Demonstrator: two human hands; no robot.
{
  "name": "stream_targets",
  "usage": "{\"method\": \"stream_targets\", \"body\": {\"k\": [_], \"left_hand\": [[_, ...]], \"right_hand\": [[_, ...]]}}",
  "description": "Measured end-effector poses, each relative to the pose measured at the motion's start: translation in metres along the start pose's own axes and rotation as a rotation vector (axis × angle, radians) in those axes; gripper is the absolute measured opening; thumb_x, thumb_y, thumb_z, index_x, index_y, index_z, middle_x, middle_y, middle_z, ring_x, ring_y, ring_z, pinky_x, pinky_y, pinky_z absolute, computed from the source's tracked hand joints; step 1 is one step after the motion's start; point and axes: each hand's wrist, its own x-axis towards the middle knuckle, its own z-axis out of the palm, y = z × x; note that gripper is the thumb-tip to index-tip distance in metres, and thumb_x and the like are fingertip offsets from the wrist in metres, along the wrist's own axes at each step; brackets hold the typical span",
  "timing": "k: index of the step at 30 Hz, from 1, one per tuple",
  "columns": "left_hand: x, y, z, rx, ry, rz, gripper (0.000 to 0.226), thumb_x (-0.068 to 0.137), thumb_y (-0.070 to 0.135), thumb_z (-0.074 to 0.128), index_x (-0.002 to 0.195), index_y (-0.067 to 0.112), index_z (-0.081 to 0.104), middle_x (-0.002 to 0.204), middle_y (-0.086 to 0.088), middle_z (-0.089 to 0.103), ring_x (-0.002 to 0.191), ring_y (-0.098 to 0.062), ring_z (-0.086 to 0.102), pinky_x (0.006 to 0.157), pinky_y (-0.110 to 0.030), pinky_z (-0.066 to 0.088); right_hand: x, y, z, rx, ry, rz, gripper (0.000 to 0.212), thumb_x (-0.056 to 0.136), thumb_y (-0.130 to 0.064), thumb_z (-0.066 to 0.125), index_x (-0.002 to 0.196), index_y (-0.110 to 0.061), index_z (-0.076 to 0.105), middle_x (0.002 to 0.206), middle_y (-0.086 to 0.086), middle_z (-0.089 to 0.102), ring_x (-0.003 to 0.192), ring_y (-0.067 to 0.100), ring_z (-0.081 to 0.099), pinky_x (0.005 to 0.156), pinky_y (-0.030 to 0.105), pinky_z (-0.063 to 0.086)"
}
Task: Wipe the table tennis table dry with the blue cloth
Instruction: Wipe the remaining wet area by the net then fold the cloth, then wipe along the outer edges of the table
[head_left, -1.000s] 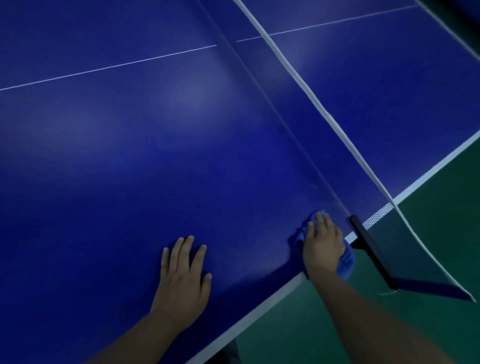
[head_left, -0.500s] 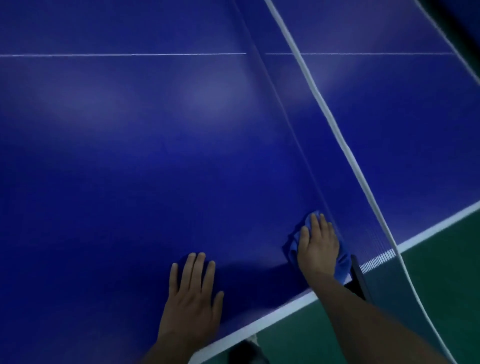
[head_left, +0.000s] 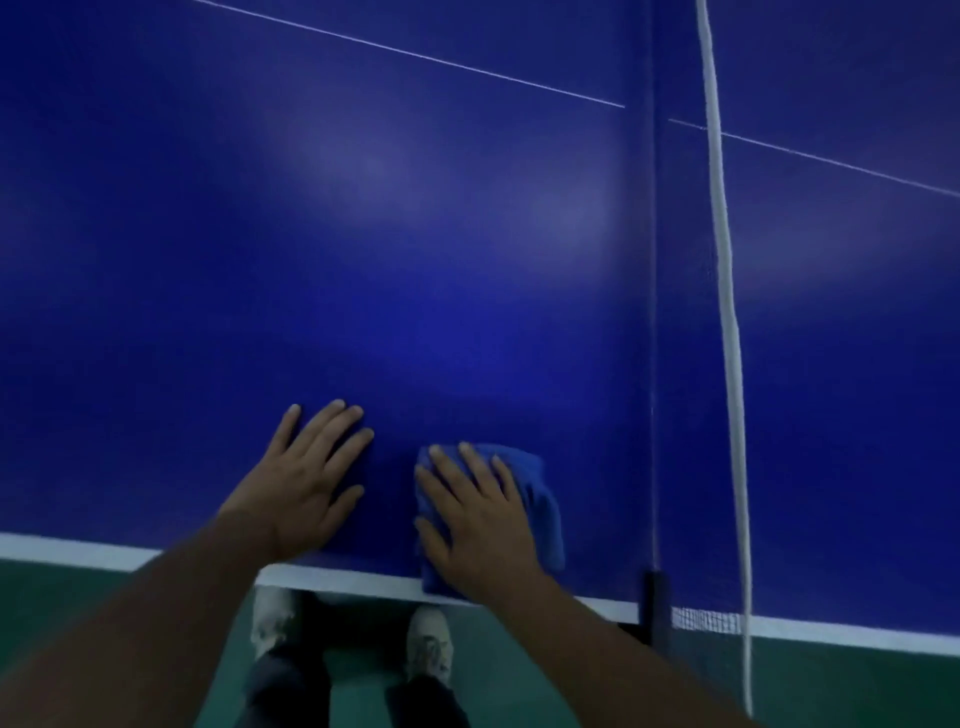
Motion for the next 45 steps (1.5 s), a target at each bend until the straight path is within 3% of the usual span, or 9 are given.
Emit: {"method": "stream_targets", "body": {"k": [8, 18, 24, 28, 30, 33, 37, 41, 45], "left_hand": [[-0.044, 0.088, 0.000, -0.198, -0.001, -0.485, 0.064, 0.096, 0.046, 0.031, 0.144, 0.006, 0.047, 0.155, -0.019, 0.035, 0.145, -0.035, 0.024, 0.118, -0.050, 0.011], [-0.109, 0.131, -0.038, -0.736, 0.124, -0.740, 0.068, 0.099, 0.056, 0.020, 0.146, 0.013, 0.043, 0.163, -0.008, 0.024, 0.153, -0.021, 0.009, 0.125, -0.036, 0.010], [-0.171, 0.162, -0.054, -1.160, 0.359, -0.999, 0.039, 0.106, 0.033, 0.039, 0.137, 0.017, 0.056, 0.147, -0.003, 0.051, 0.135, -0.012, 0.046, 0.115, -0.029, 0.032], [-0.189, 0.213, -0.088, -1.854, 0.649, -1.181, 0.047, 0.090, 0.051, 0.046, 0.077, 0.008, 0.061, 0.073, 0.000, 0.063, 0.068, -0.012, 0.060, 0.069, -0.024, 0.047], [-0.218, 0.240, -0.090, -1.911, 0.718, -1.130, 0.042, 0.084, 0.048, 0.051, 0.089, 0.010, 0.066, 0.081, -0.002, 0.063, 0.070, -0.010, 0.062, 0.070, -0.026, 0.049], [-0.273, 0.261, -0.071, -1.754, 0.754, -1.169, 0.043, 0.097, 0.032, 0.059, 0.138, 0.018, 0.056, 0.132, 0.010, 0.054, 0.122, -0.006, 0.054, 0.104, -0.024, 0.041], [-0.321, 0.289, -0.055, -2.067, 0.753, -1.240, 0.022, 0.095, 0.027, 0.064, 0.105, 0.009, 0.073, 0.106, -0.013, 0.075, 0.094, -0.022, 0.072, 0.086, -0.035, 0.056], [-0.355, 0.308, -0.049, -2.049, 0.793, -1.325, 0.016, 0.097, 0.009, 0.058, 0.095, 0.010, 0.074, 0.097, -0.016, 0.076, 0.079, -0.023, 0.069, 0.078, -0.037, 0.057], [-0.378, 0.318, -0.049, -2.093, 0.895, -1.342, 0.017, 0.099, 0.009, 0.056, 0.096, 0.010, 0.072, 0.094, -0.011, 0.077, 0.084, -0.024, 0.072, 0.076, -0.035, 0.058]], "right_hand": [[-0.054, 0.083, -0.021, 0.025, 0.175, 0.805, 0.072, 0.095, -0.057, 0.031, 0.146, -0.010, 0.050, 0.153, 0.013, 0.046, 0.135, 0.043, 0.040, 0.110, 0.061, 0.032], [-0.018, -0.079, 0.001, 0.091, -0.187, -0.272, 0.055, 0.091, -0.042, 0.036, 0.137, -0.023, 0.059, 0.137, -0.005, 0.058, 0.109, 0.022, 0.058, 0.092, 0.042, 0.053], [-0.061, -0.133, -0.049, 0.533, -0.044, -0.156, 0.060, 0.103, -0.055, 0.034, 0.146, -0.018, 0.050, 0.144, -0.011, 0.051, 0.129, 0.009, 0.044, 0.110, 0.019, 0.031], [-0.111, -0.163, -0.050, 0.813, -0.215, -0.063, 0.040, 0.106, -0.035, 0.047, 0.141, -0.016, 0.056, 0.133, -0.013, 0.057, 0.121, -0.011, 0.049, 0.106, 0.013, 0.037], [-0.128, -0.157, -0.043, 0.680, -0.212, -0.034, 0.041, 0.104, -0.036, 0.047, 0.136, -0.015, 0.060, 0.132, -0.008, 0.060, 0.124, 0.002, 0.053, 0.107, 0.020, 0.039], [-0.162, -0.164, -0.046, 0.475, -0.085, -0.188, 0.054, 0.100, -0.048, 0.046, 0.136, -0.012, 0.061, 0.136, 0.000, 0.060, 0.123, 0.019, 0.051, 0.110, 0.030, 0.036], [-0.234, -0.201, -0.045, 0.456, -0.272, -0.476, 0.053, 0.083, -0.045, 0.054, 0.128, -0.017, 0.060, 0.127, -0.007, 0.060, 0.114, 0.016, 0.053, 0.105, 0.042, 0.043], [-0.276, -0.196, -0.056, 0.484, -0.371, -0.266, 0.116, 0.067, -0.073, 0.054, 0.160, -0.017, 0.016, 0.150, -0.014, 0.023, 0.139, 0.006, 0.019, 0.116, 0.022, 0.014], [-0.300, -0.182, -0.056, 0.581, -0.322, 0.144, 0.119, 0.066, -0.087, 0.042, 0.161, -0.019, 0.018, 0.162, 0.000, 0.026, 0.147, 0.020, 0.027, 0.122, 0.035, 0.020]]}}
